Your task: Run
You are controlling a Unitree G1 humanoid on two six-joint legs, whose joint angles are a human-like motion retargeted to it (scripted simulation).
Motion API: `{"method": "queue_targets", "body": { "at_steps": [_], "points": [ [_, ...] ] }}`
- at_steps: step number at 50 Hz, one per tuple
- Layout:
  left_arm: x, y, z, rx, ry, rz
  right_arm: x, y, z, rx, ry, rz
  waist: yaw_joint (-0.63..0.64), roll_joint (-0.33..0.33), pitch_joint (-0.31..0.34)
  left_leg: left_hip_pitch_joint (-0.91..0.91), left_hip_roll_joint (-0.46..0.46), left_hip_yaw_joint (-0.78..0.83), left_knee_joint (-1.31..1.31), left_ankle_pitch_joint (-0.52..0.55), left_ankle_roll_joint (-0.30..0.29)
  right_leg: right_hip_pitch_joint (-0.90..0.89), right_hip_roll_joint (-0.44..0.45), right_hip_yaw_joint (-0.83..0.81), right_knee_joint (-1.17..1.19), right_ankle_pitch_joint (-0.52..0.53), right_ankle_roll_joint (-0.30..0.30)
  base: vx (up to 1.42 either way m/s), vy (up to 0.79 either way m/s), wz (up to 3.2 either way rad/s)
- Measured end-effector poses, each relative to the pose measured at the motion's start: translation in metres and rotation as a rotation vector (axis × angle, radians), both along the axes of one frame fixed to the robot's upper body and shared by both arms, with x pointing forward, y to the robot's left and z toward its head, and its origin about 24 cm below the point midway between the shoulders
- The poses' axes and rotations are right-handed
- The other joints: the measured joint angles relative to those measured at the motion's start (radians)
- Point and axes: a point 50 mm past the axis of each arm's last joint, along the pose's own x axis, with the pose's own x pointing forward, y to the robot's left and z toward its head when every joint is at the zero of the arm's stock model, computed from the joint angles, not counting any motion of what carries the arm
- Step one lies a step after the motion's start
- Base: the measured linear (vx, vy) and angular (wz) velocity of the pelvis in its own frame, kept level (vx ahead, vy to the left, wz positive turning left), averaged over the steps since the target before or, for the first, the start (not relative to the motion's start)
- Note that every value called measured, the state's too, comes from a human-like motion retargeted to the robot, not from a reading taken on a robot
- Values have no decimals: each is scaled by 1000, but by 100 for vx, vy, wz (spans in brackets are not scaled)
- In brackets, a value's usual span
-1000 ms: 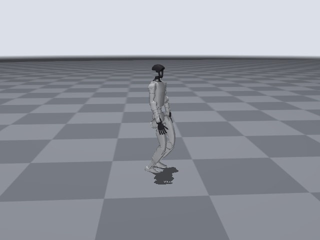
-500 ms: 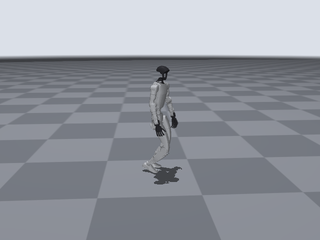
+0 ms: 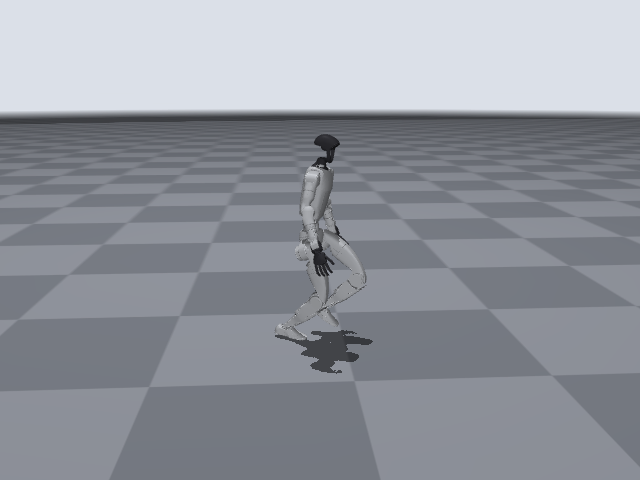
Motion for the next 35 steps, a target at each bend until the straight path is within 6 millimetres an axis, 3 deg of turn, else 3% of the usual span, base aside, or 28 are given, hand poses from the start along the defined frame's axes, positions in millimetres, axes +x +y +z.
{"method": "queue_targets", "body": {
  "at_steps": [3, 7, 10, 12, 15, 17, 20, 22, 25, 28, 30, 32, 35],
  "points": [
    [-22, 12, -2, 37, 28, 84, 54, 6, 38, -23, -264, 20, 60, -28, -16, -84, 22, 46, -130, -16, 18, 61, -47, -7, -48, 74, 35, 80, 0, -51],
    [-59, 25, -6, 111, 108, 149, 88, 21, 80, -28, -516, 102, 103, -73, -61, -83, 3, 106, -369, 28, -1, 132, -90, 15, -130, 382, 168, 90, 5, -29],
    [-95, 26, -12, 136, 219, 184, 93, 39, 92, -2, -590, 215, 81, -96, -97, -19, -35, 164, -563, 103, -30, 149, -121, 28, -108, 720, 296, 94, 7, 10],
    [-114, 25, -14, 136, 286, 206, 92, 51, 94, 33, -603, 287, 52, -108, -109, 43, -66, 191, -659, 119, -42, 158, -126, 25, -58, 879, 335, 96, 0, 19],
    [-129, 26, -16, 131, 351, 230, 85, 65, 90, 93, -580, 374, 8, -127, -110, 137, -105, 211, -696, 55, -8, 169, -138, 8, 64, 1028, 335, 98, 0, 6],
    [-128, 27, -16, 134, 361, 216, 75, 72, 77, 123, -519, 408, -25, -132, -115, 157, -118, 208, -605, -74, 59, 142, -146, 5, 217, 1058, 335, 99, 8, 4],
    [-105, 30, -15, 152, 321, 143, 50, 73, 47, 138, -355, 433, -81, -159, -98, 209, -173, 212, -489, -302, 185, 45, -188, 26, 497, 1015, 334, 98, 12, 16],
    [-73, 31, -12, 182, 251, 77, 27, 69, 23, 127, -209, 428, -116, -174, -82, 258, -198, 200, -442, -399, 191, -77, -224, 43, 664, 881, 280, 99, 6, 28],
    [-7, 25, 1, 220, 81, 8, -15, 58, -8, 105, 5, 407, -170, -167, -70, 348, -242, 180, -428, -489, 191, -326, -276, 54, 827, 634, 165, 103, 8, 47],
    [60, 11, 28, 223, -163, -14, -53, 37, -20, 88, 140, 351, -234, -139, -70, 474, -258, 134, -509, -502, 138, -585, -312, 34, 784, 477, 96, 116, 0, 56],
    [95, 1, 52, 216, -330, -35, -72, 22, -20, 77, 174, 296, -268, -105, -64, 595, -245, 86, -588, -486, 94, -699, -313, -14, 645, 435, 84, 129, -7, 13],
    [117, -8, 74, 191, -477, -67, -81, 9, -15, 58, 158, 234, -292, -51, -65, 719, -216, 26, -670, -369, 25, -751, -282, -80, 441, 474, 106, 138, -9, -25],
    [126, -25, 94, 111, -619, -154, -87, -1, -7, 37, 102, 155, -310, 25, -101, 835, -142, -3, -729, -33, -84, -755, -207, -151, 99, 693, 185, 140, -9, -43]
  ]
}}
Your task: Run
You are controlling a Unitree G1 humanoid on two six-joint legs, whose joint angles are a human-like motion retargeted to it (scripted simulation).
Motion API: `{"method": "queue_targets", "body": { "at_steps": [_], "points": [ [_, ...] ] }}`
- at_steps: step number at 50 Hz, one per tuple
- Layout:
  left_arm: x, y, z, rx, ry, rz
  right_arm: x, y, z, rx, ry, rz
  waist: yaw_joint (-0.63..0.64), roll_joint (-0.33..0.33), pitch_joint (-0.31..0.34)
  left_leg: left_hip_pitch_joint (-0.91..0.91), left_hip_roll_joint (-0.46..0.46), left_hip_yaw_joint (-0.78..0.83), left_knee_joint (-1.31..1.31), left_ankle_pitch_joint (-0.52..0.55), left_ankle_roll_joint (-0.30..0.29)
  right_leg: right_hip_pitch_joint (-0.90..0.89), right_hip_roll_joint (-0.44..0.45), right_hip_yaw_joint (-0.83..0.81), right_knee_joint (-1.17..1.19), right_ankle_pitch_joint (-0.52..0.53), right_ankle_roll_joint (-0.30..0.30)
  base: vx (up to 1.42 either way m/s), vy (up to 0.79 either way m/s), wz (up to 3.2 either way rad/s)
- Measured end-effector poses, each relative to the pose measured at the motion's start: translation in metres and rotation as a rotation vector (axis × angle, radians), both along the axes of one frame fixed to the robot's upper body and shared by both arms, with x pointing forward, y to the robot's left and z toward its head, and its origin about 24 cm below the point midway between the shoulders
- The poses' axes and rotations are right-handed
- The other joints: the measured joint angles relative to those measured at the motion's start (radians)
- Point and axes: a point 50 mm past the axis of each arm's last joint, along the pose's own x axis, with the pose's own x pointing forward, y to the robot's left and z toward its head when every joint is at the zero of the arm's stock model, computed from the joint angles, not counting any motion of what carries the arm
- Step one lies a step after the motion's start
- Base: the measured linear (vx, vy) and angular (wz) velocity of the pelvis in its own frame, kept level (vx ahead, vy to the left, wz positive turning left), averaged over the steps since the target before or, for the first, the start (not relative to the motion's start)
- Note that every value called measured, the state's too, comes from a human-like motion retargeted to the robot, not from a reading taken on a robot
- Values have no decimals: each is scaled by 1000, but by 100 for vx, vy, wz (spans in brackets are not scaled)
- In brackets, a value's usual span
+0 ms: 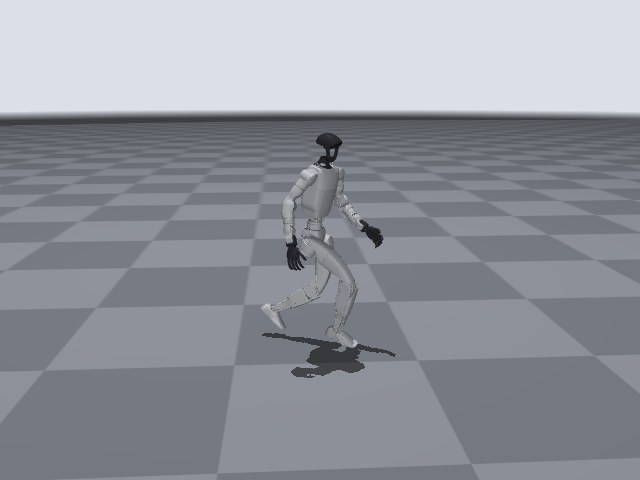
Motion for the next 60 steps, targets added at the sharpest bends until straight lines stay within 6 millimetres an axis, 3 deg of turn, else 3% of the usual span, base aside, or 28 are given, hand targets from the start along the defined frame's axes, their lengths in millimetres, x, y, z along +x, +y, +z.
{"method": "queue_targets", "body": {
  "at_steps": [3, 5, 7, 10, 13, 16, 20, 22, 25, 28, 30, 33, 35, 39, 42, 44, 46, 48, 50, 53, 55, 57, 60],
  "points": [
    [-7, -22, 9, -74, -41, -174, 0, -4, 6, -15, -48, -59, 28, 76, -34, -14, 138, 61, 160, 304, -43, 55, 71, -64, -182, 201, 55, 138, -6, -36],
    [-12, -33, 16, -128, -53, -278, 6, -9, 10, -19, -85, -101, 42, 104, -40, -38, 239, 106, 337, 358, 13, 115, 71, -110, -170, 202, 13, 142, -4, -2],
    [-17, -36, 16, -159, -45, -308, 16, -10, 14, -22, -125, -116, 74, 103, -61, -87, 328, 157, 527, 308, 112, 167, 57, -129, -79, 50, -100, 143, -6, -12],
    [-26, -24, 18, -198, -12, -309, 44, -16, 24, -27, -203, -157, 129, 106, -33, -240, 415, 83, 800, 152, 181, 311, 68, -152, 65, -322, -247, 139, -13, 8],
    [-46, -3, 3, -195, 60, -188, 80, -8, 33, -24, -284, -108, 193, 79, -16, -456, 392, 55, 905, -3, 219, 469, 88, -120, 117, -545, -294, 135, -7, -12],
    [-81, 15, -24, -205, 177, -37, 115, 12, 46, -3, -389, -14, 259, 37, -19, -652, 328, 94, 822, -60, 212, 637, 92, -67, 86, -627, -269, 135, -4, -38],
    [-141, 28, -59, -189, 373, 119, 144, 40, 65, 58, -516, 105, 357, -17, -38, -788, 255, 177, 506, -26, 129, 856, 94, 25, -31, -540, -171, 139, 0, -66],
    [-175, 31, -74, -167, 492, 170, 150, 54, 70, 96, -549, 160, 384, -53, -56, -799, 198, 205, 289, 46, 67, 946, 98, 85, -96, -415, -90, 142, 3, -46],
    [-224, 33, -91, -141, 667, 224, 153, 72, 71, 146, -564, 237, 391, -116, -81, -766, 95, 237, 3, 181, -6, 1029, 51, 135, -105, -147, 25, 140, 5, -33],
    [-256, 36, -97, -125, 784, 268, 149, 85, 66, 192, -550, 273, 367, -173, -83, -719, 29, 261, -11, 194, 33, 1053, 7, 177, 15, 70, 104, 137, 5, -34],
    [-267, 38, -98, -102, 831, 283, 141, 90, 59, 211, -519, 272, 337, -203, -86, -709, 6, 274, 92, 97, 108, 1035, -30, 186, 150, 143, 117, 133, 7, -34],
    [-255, 51, -98, -6, 835, 265, 120, 91, 37, 204, -408, 238, 281, -241, -72, -654, -29, 293, 231, -124, 235, 927, -130, 184, 402, 120, 53, 126, 9, -29],
    [-226, 63, -96, 87, 789, 242, 100, 89, 18, 175, -301, 211, 237, -260, -58, -587, -60, 295, 264, -228, 275, 792, -200, 192, 552, 2, -24, 118, 9, -7],
    [-137, 67, -79, 204, 555, 222, 35, 73, -17, 118, -38, 179, 120, -226, -51, -411, -98, 253, 233, -337, 253, 467, -236, 181, 629, -251, -134, 115, 6, 32],
    [-65, 59, -46, 239, 299, 187, -25, 50, -27, 91, 148, 160, 34, -174, -42, -243, -71, 219, 141, -351, 196, 278, -217, 127, 465, -301, -132, 120, -4, 65],
    [-24, 50, -16, 251, 117, 147, -62, 35, -26, 79, 246, 134, -11, -139, -36, -122, -55, 179, 54, -345, 158, 209, -195, 80, 271, -258, -85, 125, -10, 52],
    [6, 40, 14, 259, -52, 103, -95, 20, -20, 64, 321, 102, -36, -100, -42, -14, -38, 125, -33, -296, 110, 177, -146, 40, 49, -139, -11, 127, -13, 12],
    [24, 31, 40, 256, -185, 65, -120, 8, -13, 41, 367, 62, -42, -54, -64, 62, -1, 92, -82, -192, 55, 167, -82, 10, -136, 27, 58, 127, -14, -18],
    [29, 23, 53, 236, -257, 36, -137, -1, -5, 16, 384, 16, -38, -10, -89, 96, 52, 81, -44, -11, -6, 183, -31, -23, -212, 150, 80, 125, -14, -26],
    [18, 13, 47, 165, -249, 8, -138, -6, 0, -7, 346, -56, -19, 42, -91, 73, 164, 92, 168, 328, -68, 269, 15, -90, -189, 137, 7, 124, -14, -20],
    [9, 8, 41, 114, -214, -7, -122, -10, 0, -25, 283, -88, -3, 62, -82, 28, 251, 112, 336, 448, -52, 339, 26, -129, -153, 26, -77, 124, -14, -13],
    [-2, 6, 27, 79, -147, -9, -97, -12, 0, -45, 199, -96, 31, 65, -76, -41, 345, 146, 511, 422, 21, 397, 32, -142, -97, -151, -163, 122, -13, -34],
    [-25, 7, -1, 43, 2, 17, -39, -11, 3, -78, 29, -85, 94, 69, -43, -185, 460, 146, 726, 221, 128, 498, 48, -146, -21, -407, -256, 118, -9, -46]
  ]
}}
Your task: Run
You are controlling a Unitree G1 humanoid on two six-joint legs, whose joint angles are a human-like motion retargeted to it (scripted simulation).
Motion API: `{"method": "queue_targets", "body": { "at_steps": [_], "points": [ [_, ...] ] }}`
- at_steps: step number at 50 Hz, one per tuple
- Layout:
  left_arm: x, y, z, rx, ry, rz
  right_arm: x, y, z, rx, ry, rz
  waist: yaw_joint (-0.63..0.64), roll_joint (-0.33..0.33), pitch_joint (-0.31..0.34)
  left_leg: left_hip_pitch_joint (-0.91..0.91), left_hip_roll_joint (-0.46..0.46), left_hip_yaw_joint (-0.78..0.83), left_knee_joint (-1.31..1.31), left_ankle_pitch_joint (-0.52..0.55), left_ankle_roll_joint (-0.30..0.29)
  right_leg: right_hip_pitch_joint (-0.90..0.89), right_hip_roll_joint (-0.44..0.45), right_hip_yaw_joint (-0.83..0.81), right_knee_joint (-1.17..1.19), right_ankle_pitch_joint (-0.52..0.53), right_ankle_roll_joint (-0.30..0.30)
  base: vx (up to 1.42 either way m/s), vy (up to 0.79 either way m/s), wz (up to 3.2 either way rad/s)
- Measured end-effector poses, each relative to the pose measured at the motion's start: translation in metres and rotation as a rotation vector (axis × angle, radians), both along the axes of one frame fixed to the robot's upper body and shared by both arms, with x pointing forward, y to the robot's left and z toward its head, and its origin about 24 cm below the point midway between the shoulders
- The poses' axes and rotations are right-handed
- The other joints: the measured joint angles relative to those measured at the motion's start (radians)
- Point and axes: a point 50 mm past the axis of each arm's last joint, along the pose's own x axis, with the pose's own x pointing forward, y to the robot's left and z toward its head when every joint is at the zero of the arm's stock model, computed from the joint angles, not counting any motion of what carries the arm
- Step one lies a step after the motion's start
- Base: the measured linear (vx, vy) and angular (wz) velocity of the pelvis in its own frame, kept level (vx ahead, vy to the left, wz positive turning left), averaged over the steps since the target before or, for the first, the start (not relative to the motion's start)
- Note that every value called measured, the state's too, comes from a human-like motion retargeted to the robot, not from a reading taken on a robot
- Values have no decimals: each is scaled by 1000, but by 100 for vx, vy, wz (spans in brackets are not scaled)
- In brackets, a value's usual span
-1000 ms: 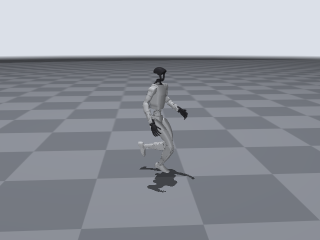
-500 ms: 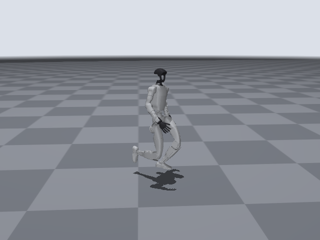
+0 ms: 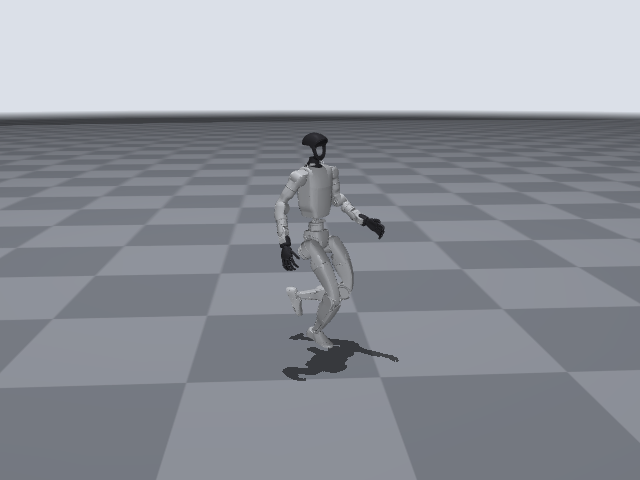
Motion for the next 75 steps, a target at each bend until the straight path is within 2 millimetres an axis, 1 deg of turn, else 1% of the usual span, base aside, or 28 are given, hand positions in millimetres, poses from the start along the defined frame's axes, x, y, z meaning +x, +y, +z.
{"method": "queue_targets", "body": {
  "at_steps": [2, 5, 8, 10, 13, 15, 17, 18, 20, 23, 25, 27, 29, 30, 33, 35, 37, 40, 42, 45, 48, 50, 54, 58, 61, 66, 68, 75],
  "points": [
    [-20, 3, -24, -6, 127, 44, 54, 7, 8, -25, -153, 33, 43, -4, 30, -128, 19, -15, 76, -130, 29, 65, 5, 18, 48, -131, -27, 115, 2, -57],
    [-65, 7, -60, 3, 329, 113, 130, 30, 34, -20, -408, 92, 109, -34, 56, -310, -10, 5, 67, -239, 39, 169, 2, 78, 80, -260, -13, 117, 13, -68],
    [-118, 16, -81, 7, 486, 145, 177, 54, 70, 45, -643, 146, 184, -76, 49, -441, -46, 56, -82, -224, -3, 299, -30, 140, 26, -264, 42, 122, 19, -72],
    [-153, 22, -87, 2, 567, 158, 190, 66, 91, 105, -761, 177, 229, -101, 28, -487, -76, 86, -237, -159, -58, 396, -52, 180, -39, -179, 100, 127, 24, -55],
    [-197, 31, -88, -10, 652, 192, 192, 79, 108, 188, -851, 236, 263, -141, -18, -507, -150, 111, -503, 69, -180, 508, -118, 205, -85, 72, 192, 127, 25, -22],
    [-218, 37, -85, -13, 675, 225, 188, 85, 112, 228, -868, 282, 260, -184, -44, -508, -225, 129, -644, 246, -262, 535, -191, 212, -37, 269, 240, 124, 25, 6],
    [-226, 47, -77, -8, 654, 264, 184, 87, 115, 252, -872, 303, 252, -233, -54, -500, -299, 139, -716, 344, -299, 540, -273, 219, 60, 355, 238, 122, 24, 1],
    [-225, 53, -72, 0, 629, 284, 182, 87, 117, 261, -874, 304, 250, -252, -53, -494, -325, 140, -720, 364, -295, 541, -308, 223, 118, 362, 216, 121, 24, -9],
    [-217, 64, -62, 23, 562, 310, 178, 86, 116, 267, -870, 293, 238, -273, -49, -497, -351, 134, -658, 312, -241, 532, -359, 229, 257, 313, 149, 118, 24, -11],
    [-186, 84, -43, 78, 415, 322, 171, 80, 108, 274, -833, 219, 205, -298, -14, -482, -371, 134, -506, 60, -119, 445, -411, 255, 505, 151, 42, 108, 23, 1],
    [-158, 92, -30, 120, 317, 305, 164, 78, 95, 277, -781, 158, 170, -309, 13, -463, -379, 138, -412, -101, -55, 338, -420, 267, 650, 25, -13, 99, 21, 12],
    [-119, 97, -16, 165, 207, 282, 161, 79, 80, 271, -725, 101, 134, -302, 31, -446, -373, 135, -346, -219, -15, 161, -382, 279, 731, -73, -48, 92, 20, 6],
    [-79, 92, -2, 184, 95, 249, 156, 79, 65, 255, -661, 62, 94, -278, 34, -419, -372, 124, -316, -304, 5, -25, -322, 262, 725, -132, -63, 91, 17, 17],
    [-60, 86, 5, 184, 39, 230, 151, 78, 57, 243, -626, 47, 71, -263, 35, -397, -376, 115, -313, -338, 9, -107, -290, 246, 693, -151, -63, 93, 15, 40],
    [-16, 60, 29, 136, -130, 145, 131, 72, 38, 207, -524, 20, 3, -210, 38, -292, -398, 68, -383, -380, -5, -237, -184, 194, 425, -102, 11, 95, 13, 67],
    [0, 39, 43, 78, -221, 65, 114, 70, 26, 192, -452, 13, -32, -174, 35, -206, -414, 23, -448, -374, -29, -248, -98, 185, 176, -2, 96, 96, 11, 71],
    [5, 20, 49, 12, -263, -24, 96, 70, 16, 186, -383, 15, -37, -133, 24, -133, -400, -17, -490, -282, -84, -204, -1, 191, -77, 160, 182, 94, 9, 47],
    [4, -2, 49, -80, -258, -139, 74, 69, 4, 174, -288, 18, -14, -80, 20, -57, -335, -36, -462, -185, -120, -96, 89, 190, -278, 377, 250, 89, 6, 46],
    [0, -10, 43, -123, -225, -173, 64, 67, -3, 150, -234, 16, 6, -71, 23, -36, -298, -26, -402, -190, -107, -31, 87, 172, -273, 369, 233, 83, 3, 67],
    [-8, -13, 26, -153, -136, -168, 61, 64, -11, 96, -168, 21, 45, -81, 31, -36, -242, 10, -352, -278, -65, 61, 48, 132, -239, 239, 188, 76, 2, 64],
    [-24, -11, -5, -145, 6, -126, 72, 66, -15, 61, -146, 52, 83, -106, 46, -32, -242, 40, -477, -375, -46, 163, 4, 110, -259, 149, 190, 65, 4, 45],
    [-40, -9, -27, -127, 121, -102, 83, 68, -15, 54, -156, 86, 100, -122, 47, -18, -268, 51, -621, -398, -53, 225, -20, 102, -295, 117, 201, 56, 6, 28],
    [-79, -6, -66, -88, 354, -77, 109, 74, -8, 63, -212, 171, 106, -154, 40, 56, -336, 57, -883, -345, -79, 327, -56, 100, -373, 78, 220, 46, 5, 17],
    [-114, -6, -90, -61, 541, -85, 130, 86, 0, 89, -269, 249, 95, -170, 39, 129, -356, 65, -972, -326, -90, 394, -75, 95, -397, 37, 224, 31, 4, 6],
    [-125, -8, -99, -43, 624, -108, 141, 96, 3, 111, -293, 299, 83, -176, 41, 199, -368, 70, -1047, -320, -98, 456, -76, 85, -449, 28, 231, 24, 3, 8],
    [-127, -14, -105, -25, 675, -148, 142, 111, -1, 146, -271, 343, 67, -183, 58, 278, -371, 76, -1100, -327, -119, 532, -79, 66, -486, 16, 244, 15, 2, 11],
    [-120, -15, -105, -19, 668, -160, 142, 115, -2, 157, -258, 350, 60, -182, 57, 321, -377, 75, -1180, -305, -126, 573, -63, 56, -558, 35, 247, 16, 1, 15],
    [-111, -24, -104, -23, 647, -185, 128, 123, -14, 183, -186, 351, 52, -191, 85, 363, -371, 82, -1165, -326, -146, 612, -75, 46, -527, 7, 255, 7, -1, 9]
  ]
}}
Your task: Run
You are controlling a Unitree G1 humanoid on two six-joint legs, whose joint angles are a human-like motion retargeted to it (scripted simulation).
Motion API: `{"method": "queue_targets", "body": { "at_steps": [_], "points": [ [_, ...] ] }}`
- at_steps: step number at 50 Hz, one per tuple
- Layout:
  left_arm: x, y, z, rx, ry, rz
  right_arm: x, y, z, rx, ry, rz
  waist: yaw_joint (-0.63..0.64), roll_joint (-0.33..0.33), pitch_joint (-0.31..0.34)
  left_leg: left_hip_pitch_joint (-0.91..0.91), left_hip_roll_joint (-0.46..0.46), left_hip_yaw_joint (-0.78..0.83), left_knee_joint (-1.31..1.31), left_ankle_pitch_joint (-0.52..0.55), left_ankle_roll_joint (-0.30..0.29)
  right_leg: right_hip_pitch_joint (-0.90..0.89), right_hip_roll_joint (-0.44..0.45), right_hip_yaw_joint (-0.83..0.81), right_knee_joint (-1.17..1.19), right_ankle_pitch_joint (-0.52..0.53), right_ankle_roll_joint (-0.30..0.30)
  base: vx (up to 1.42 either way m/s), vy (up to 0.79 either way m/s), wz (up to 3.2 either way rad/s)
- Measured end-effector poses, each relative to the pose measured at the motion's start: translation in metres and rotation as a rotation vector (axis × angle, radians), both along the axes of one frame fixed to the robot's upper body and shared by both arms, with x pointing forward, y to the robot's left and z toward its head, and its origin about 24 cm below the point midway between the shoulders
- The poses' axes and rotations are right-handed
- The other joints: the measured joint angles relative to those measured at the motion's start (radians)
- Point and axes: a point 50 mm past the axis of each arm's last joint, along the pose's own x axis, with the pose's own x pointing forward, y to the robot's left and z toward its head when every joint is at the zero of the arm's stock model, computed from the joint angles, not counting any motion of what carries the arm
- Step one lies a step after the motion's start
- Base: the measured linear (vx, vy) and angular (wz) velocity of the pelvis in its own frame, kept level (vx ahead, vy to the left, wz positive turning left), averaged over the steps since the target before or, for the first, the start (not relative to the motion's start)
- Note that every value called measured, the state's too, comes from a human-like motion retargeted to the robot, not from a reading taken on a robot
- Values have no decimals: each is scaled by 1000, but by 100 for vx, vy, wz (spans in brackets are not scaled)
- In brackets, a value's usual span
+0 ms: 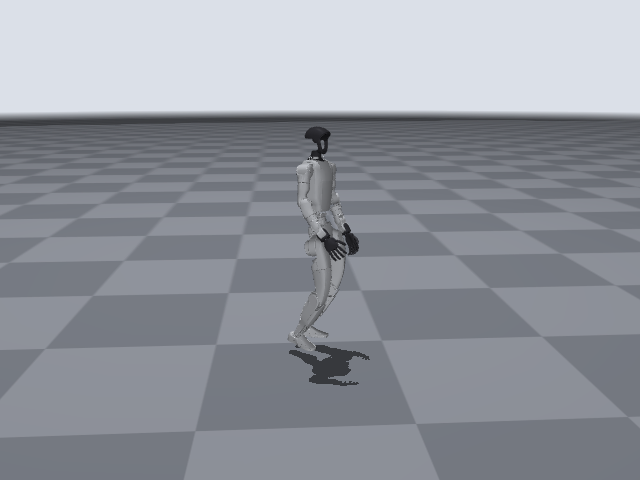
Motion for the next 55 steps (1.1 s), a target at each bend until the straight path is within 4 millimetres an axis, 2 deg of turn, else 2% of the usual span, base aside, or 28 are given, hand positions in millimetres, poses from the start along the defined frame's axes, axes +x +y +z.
{"method": "queue_targets", "body": {
  "at_steps": [9, 15, 18, 22, 25, 27, 30, 36, 40, 43, 45, 47, 49, 50, 51, 55],
  "points": [
    [2, 1, 1, 2, -16, -32, -10, 6, -6, 8, 33, 31, -2, -11, 15, -8, 15, 3, 42, -13, -10, -3, -2, -4, 35, -22, -8, 4, -1, 6],
    [5, 9, 5, 39, -49, -39, -16, 11, -7, 17, 33, 58, 4, -12, 21, -101, 62, 6, 208, -25, -16, -48, 7, 0, 99, -50, -34, 2, -1, 7],
    [10, 15, 8, 71, -85, -30, -14, 13, -6, 14, 18, 66, 11, -7, 27, -201, 131, 37, 384, 11, -11, -83, 20, 0, 140, -78, -60, 5, -3, 34],
    [21, 20, 15, 112, -153, -12, -2, 11, 2, -6, -44, 75, 38, 13, 37, -382, 238, 40, 682, 52, 20, -142, 61, 21, 203, -135, -96, 7, -1, 30],
    [30, 20, 21, 134, -206, 2, 11, 7, 10, -24, -105, 70, 69, 34, 32, -547, 289, 11, 854, 73, 45, -199, 99, 50, 239, -161, -114, 11, 1, 16],
    [31, 19, 22, 139, -222, 11, 17, 4, 15, -26, -143, 48, 88, 42, 5, -653, 292, -5, 898, 101, 54, -243, 112, 74, 244, -144, -109, 15, 3, 13],
    [22, 17, 20, 140, -225, 12, 19, 2, 21, -16, -188, 13, 109, 37, -23, -731, 249, -15, 876, 152, 49, -265, 100, 104, 239, -82, -77, 17, 6, 13],
    [1, 9, 16, 132, -208, -22, 11, 4, 23, -22, -225, 13, 112, 4, -49, -723, 76, -32, 700, 278, 10, -302, 5, 133, 365, 164, 18, 17, 9, 4],
    [3, 3, 20, 143, -259, -27, 12, 7, 27, -47, -276, 20, 98, -37, -36, -651, -45, -38, 602, 275, 36, -334, -103, 145, 569, 225, 17, 14, 9, -2],
    [19, 1, 31, 191, -363, -39, 16, 7, 32, -83, -332, 5, 81, -61, -16, -583, -118, -56, 574, 188, 81, -372, -184, 156, 764, 215, -20, 11, 9, -17],
    [36, 0, 41, 238, -463, -53, 19, 5, 36, -117, -369, -22, 61, -69, -3, -544, -153, -70, 579, 81, 122, -411, -233, 162, 894, 172, -56, 8, 9, -18],
    [66, 0, 61, 310, -616, -66, 29, 2, 44, -165, -432, -59, 41, -72, 20, -504, -181, -84, 555, -16, 151, -477, -259, 180, 979, 123, -77, 6, 8, -16],
    [96, -5, 85, 356, -778, -60, 35, -2, 50, -201, -482, -95, 20, -61, 29, -463, -195, -106, 498, -51, 153, -546, -257, 185, 994, 76, -92, 2, 3, -5],
    [109, -9, 97, 363, -854, -46, 37, -3, 52, -213, -500, -111, 8, -51, 28, -442, -199, -120, 457, -43, 143, -577, -249, 179, 977, 59, -97, 0, 0, 0],
    [117, -13, 107, 353, -917, -32, 38, -4, 55, -216, -518, -114, -6, -40, 20, -422, -196, -133, 413, 20, 114, -598, -233, 168, 928, 61, -92, 0, 0, 0],
    [130, -30, 140, 263, -1101, -26, 39, 0, 65, -201, -585, -65, -43, -1, -24, -418, -164, -170, 341, 335, -29, -626, -147, 143, 683, 121, -49, 0, -4, 27]
  ]
}}
